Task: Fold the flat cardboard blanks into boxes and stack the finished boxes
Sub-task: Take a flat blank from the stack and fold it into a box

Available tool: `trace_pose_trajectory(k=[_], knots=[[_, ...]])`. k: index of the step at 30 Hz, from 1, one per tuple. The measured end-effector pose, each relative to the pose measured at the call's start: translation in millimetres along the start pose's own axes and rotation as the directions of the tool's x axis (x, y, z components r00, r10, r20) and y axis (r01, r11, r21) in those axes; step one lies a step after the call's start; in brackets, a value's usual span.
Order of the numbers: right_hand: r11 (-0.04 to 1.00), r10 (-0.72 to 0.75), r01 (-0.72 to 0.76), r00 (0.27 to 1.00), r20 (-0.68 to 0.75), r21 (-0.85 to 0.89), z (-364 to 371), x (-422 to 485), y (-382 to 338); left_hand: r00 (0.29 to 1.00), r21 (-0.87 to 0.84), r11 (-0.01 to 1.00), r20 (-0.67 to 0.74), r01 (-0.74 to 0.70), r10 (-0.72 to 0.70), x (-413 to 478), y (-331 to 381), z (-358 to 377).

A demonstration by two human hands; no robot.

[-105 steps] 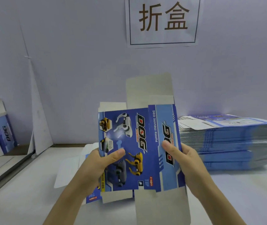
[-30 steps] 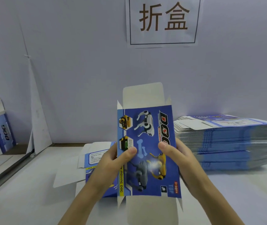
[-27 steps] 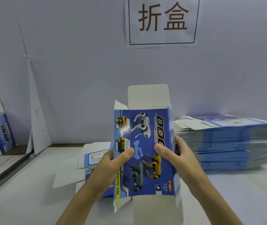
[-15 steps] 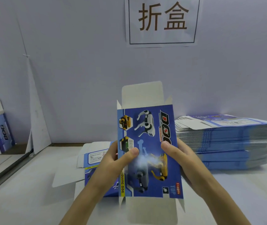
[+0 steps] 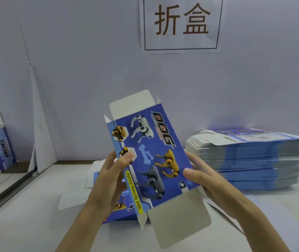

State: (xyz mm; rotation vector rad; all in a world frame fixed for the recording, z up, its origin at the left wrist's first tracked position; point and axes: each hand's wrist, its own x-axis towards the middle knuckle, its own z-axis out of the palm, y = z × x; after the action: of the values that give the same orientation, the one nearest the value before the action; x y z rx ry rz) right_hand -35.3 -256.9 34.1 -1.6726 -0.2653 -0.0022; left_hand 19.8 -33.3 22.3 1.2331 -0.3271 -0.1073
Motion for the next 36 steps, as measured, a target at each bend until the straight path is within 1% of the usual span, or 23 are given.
trace_pose_trajectory(k=[2, 4, 5, 6, 8, 9, 10, 11, 12, 13, 15, 18, 21, 22, 23, 25, 26, 27, 29, 31, 33, 34, 36], knots=[[0.996, -0.004, 0.0, 0.999, -0.051, -0.088, -2, -3, 3, 1.0, -0.05, 0.999, -0.029, 0.008, -0.01, 0, 2, 2], [0.986, -0.126, 0.101, 0.972, -0.198, -0.134, 4, 1, 6, 0.989, 0.059, 0.998, -0.146, -0.002, 0.011, 3, 1, 4], [0.966, -0.213, 0.156, 0.932, -0.293, -0.206, 10, 3, 8, 0.977, 0.163, 0.987, -0.212, -0.001, 0.036, 3, 1, 5], [0.921, -0.314, 0.178, 0.866, -0.39, -0.346, 18, 5, 10, 0.969, 0.24, 0.971, -0.236, -0.017, 0.075, 2, 1, 6], [0.719, -0.554, 0.105, 0.685, -0.474, -0.687, 37, 8, 17, 0.991, 0.208, 0.975, -0.09, -0.077, 0.097, -1, -1, 10], [0.578, -0.659, 0.058, 0.621, -0.424, -0.814, 48, 9, 21, 0.997, 0.136, 0.988, 0.015, -0.073, 0.072, -3, -2, 13], [0.446, -0.731, 0.036, 0.592, -0.341, -0.894, 58, 10, 26, 0.996, 0.071, 0.995, 0.067, -0.072, 0.067, -5, -5, 17], [0.344, -0.77, 0.046, 0.585, -0.254, -0.938, 67, 10, 29, 0.995, 0.017, 0.996, 0.046, -0.092, 0.091, -6, -8, 20], [0.288, -0.786, 0.085, 0.59, -0.185, -0.954, 72, 9, 31, 0.992, -0.01, 0.992, -0.03, -0.122, 0.122, -5, -10, 21], [0.278, -0.783, 0.134, 0.605, -0.143, -0.951, 75, 8, 32, 0.979, -0.003, 0.987, -0.13, -0.161, 0.159, -3, -11, 20], [0.395, -0.739, 0.21, 0.651, -0.174, -0.895, 76, 6, 29, 0.954, 0.024, 0.976, -0.208, -0.216, 0.216, 1, -9, 12], [0.647, -0.632, 0.185, 0.674, -0.384, -0.74, 65, 6, 21, 0.965, -0.038, 0.972, -0.139, -0.231, 0.224, 4, -1, -7], [0.698, -0.621, 0.119, 0.593, -0.513, -0.706, 42, 7, 15, 0.975, -0.101, 0.97, -0.047, -0.221, 0.217, 6, 2, -21], [0.734, -0.596, 0.136, 0.599, -0.535, -0.665, 34, 5, 10, 0.979, -0.127, 0.971, -0.027, -0.205, 0.203, 6, 3, -25], [0.802, -0.532, 0.184, 0.654, -0.539, -0.568, 26, 3, 7, 0.983, -0.148, 0.973, 0.004, -0.179, 0.182, 6, 2, -27], [0.926, -0.359, 0.257, 0.827, -0.434, -0.276, 16, 0, 5, 0.988, -0.151, 0.981, 0.073, -0.125, 0.137, 9, 0, -23], [0.942, -0.315, 0.24, 0.876, -0.365, -0.236, 13, 1, 6, 0.988, -0.146, 0.983, 0.085, -0.113, 0.127, 10, -2, -18], [0.941, -0.304, 0.23, 0.896, -0.324, -0.249, 12, 2, 7, 0.989, -0.147, 0.982, 0.072, -0.117, 0.129, 12, -3, -13], [0.932, -0.322, 0.246, 0.899, -0.296, -0.267, 17, 3, 10, 0.99, -0.125, 0.986, 0.074, -0.109, 0.119, 13, -4, -11], [0.934, -0.317, 0.256, 0.915, -0.251, -0.249, 24, 4, 13, 0.984, 0.035, 0.997, 0.167, -0.067, 0.06, 6, -4, -14], [0.938, -0.294, 0.245, 0.936, -0.191, -0.244, 25, 7, 17, 0.987, 0.16, 0.986, 0.157, -0.038, 0.013, 0, -3, -21], [0.938, -0.293, 0.248, 0.941, -0.17, -0.242, 23, 7, 17, 0.992, 0.144, 0.988, 0.117, -0.055, 0.038, 0, -3, -22], [0.95, -0.285, 0.249, 0.937, -0.201, -0.187, 12, 9, 19, 0.996, -0.054, 0.997, 0.058, -0.059, 0.062, 4, -1, -23]])
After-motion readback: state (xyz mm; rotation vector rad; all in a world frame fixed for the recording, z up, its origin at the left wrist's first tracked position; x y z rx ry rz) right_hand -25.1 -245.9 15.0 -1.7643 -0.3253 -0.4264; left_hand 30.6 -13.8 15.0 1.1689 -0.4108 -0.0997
